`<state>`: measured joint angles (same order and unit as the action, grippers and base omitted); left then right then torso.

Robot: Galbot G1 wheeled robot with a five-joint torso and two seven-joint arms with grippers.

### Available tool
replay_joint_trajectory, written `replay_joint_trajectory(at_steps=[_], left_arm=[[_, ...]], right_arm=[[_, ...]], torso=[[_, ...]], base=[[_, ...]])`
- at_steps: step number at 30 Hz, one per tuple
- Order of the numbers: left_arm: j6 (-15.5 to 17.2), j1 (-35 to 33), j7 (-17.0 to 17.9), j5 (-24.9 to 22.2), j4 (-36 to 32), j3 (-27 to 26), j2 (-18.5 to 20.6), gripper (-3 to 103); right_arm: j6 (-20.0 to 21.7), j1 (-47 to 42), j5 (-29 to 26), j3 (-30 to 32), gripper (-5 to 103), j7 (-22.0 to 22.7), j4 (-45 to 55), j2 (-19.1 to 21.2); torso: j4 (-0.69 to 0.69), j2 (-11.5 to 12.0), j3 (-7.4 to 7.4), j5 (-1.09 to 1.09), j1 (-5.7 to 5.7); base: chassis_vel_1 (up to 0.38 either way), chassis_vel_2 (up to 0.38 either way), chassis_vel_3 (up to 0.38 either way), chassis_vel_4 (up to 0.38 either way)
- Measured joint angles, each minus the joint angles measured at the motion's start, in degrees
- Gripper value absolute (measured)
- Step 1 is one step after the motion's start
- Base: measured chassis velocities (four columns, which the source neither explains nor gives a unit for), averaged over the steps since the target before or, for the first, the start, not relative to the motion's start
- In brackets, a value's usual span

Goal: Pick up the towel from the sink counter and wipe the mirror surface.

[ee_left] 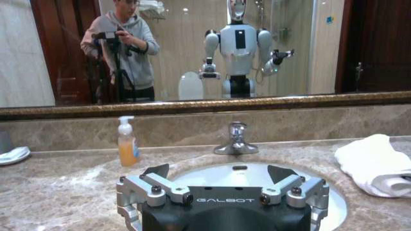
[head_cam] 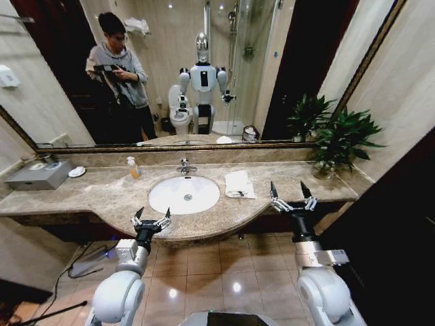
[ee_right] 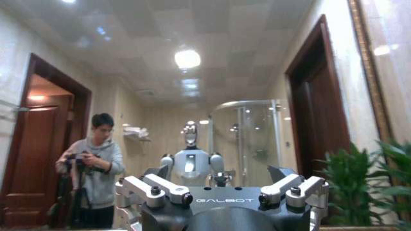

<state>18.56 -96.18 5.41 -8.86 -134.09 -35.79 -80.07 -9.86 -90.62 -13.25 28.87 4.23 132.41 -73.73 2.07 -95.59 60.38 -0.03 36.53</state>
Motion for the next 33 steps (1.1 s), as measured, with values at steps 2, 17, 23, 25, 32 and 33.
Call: replay_joint_trajectory(at_steps=[2, 17, 23, 25, 32, 33], left_arm=[[0.0, 0.0, 0.0, 0.0, 0.0, 0.0, 0.0, 100], [0.0, 0.0, 0.0, 0.0, 0.0, 0.0, 0.0, 100], [0.0, 0.0, 0.0, 0.0, 0.0, 0.0, 0.0, 100], [0.0, 0.0, 0.0, 0.0, 0.0, 0.0, 0.0, 100], [0.0, 0.0, 0.0, 0.0, 0.0, 0.0, 0.0, 100], [0.0, 0.0, 0.0, 0.0, 0.0, 0.0, 0.0, 100]], right_arm=[[-0.1, -0.4, 0.2, -0.2, 100, -0.1, 0.3, 0.5], [-1.3, -2.9, -0.7, -0.9, 100, -0.6, 1.9, 4.5], [-1.5, -3.2, -0.9, -2.5, 100, -1.1, 2.2, 3.8], [-1.4, -3.2, -0.6, -2.5, 100, -1.3, 2.2, 3.8], [-1.7, -3.1, 1.2, -2.8, 100, -2.1, 1.6, 3.8], [-1.8, -3.1, 1.3, -2.9, 100, -2.0, 1.6, 3.7]], torso=[[-0.01, 0.0, 0.0, 0.0, 0.0], [-0.01, 0.0, 0.0, 0.03, -0.01], [-0.01, 0.0, 0.0, 0.02, -0.01], [-0.01, 0.0, 0.0, 0.02, -0.01], [-0.01, 0.0, 0.0, 0.02, -0.01], [-0.01, 0.0, 0.0, 0.02, -0.01]], base=[[0.065, 0.055, -0.066, -0.009], [0.014, 0.018, -0.026, -0.021], [0.0, 0.0, 0.0, 0.0], [0.0, 0.0, 0.0, 0.0], [0.0, 0.0, 0.0, 0.0], [0.0, 0.0, 0.0, 0.0]])
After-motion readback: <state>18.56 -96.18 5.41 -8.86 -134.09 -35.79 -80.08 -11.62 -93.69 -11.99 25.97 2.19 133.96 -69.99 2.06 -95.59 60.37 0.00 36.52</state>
